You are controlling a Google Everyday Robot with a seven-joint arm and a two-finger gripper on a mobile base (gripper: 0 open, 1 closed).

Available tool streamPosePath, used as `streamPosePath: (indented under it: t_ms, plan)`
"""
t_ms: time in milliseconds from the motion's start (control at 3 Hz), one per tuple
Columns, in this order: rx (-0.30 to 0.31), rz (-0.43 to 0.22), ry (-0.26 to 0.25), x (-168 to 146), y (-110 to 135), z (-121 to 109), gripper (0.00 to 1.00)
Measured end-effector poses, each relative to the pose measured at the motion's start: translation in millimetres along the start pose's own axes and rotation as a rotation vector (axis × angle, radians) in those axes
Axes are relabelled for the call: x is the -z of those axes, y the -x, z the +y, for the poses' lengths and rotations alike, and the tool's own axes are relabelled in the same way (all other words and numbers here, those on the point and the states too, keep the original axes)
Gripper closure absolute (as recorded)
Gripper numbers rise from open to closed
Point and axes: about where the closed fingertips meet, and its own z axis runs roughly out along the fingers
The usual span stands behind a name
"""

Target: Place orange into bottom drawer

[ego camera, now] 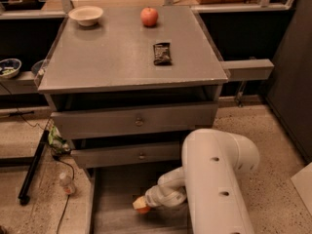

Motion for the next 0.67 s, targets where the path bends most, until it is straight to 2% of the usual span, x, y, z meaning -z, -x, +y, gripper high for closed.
streamPosePath:
  t_ms: [333,667]
  plan:
    - [0.015,0.083,-0.026,-30.4,-8.3,1.5,1.0]
    - [0.009,0.098,-0.018,-36.3,-13.0,1.3,1.0]
